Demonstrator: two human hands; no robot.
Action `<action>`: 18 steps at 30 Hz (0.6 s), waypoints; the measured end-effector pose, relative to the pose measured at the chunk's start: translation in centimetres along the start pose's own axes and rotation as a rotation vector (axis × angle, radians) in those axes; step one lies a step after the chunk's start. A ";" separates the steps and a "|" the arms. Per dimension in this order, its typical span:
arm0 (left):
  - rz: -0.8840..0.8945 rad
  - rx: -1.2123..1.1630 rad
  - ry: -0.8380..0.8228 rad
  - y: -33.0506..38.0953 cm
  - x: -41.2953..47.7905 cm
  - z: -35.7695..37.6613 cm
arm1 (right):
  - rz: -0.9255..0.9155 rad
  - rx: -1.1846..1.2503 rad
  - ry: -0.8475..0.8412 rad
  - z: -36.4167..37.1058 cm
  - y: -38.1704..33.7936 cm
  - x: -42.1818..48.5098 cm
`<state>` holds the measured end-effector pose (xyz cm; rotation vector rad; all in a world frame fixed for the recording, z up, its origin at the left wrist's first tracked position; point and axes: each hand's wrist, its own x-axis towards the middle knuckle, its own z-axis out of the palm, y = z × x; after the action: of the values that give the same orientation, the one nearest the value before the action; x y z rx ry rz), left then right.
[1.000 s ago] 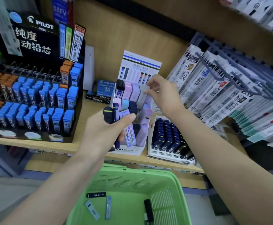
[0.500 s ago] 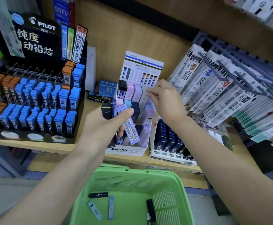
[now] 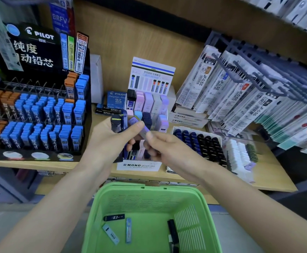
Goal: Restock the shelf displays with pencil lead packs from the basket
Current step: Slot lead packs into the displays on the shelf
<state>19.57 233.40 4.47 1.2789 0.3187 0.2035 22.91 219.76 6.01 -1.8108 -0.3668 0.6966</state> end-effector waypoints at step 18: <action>0.010 0.310 -0.279 -4.7 -3.0 6.8 | -0.106 -0.401 0.379 -7.3 6.1 -8.7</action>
<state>18.99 225.00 2.04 1.5941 0.1055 -0.0193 20.13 207.29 4.32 -2.2315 -0.3605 0.2013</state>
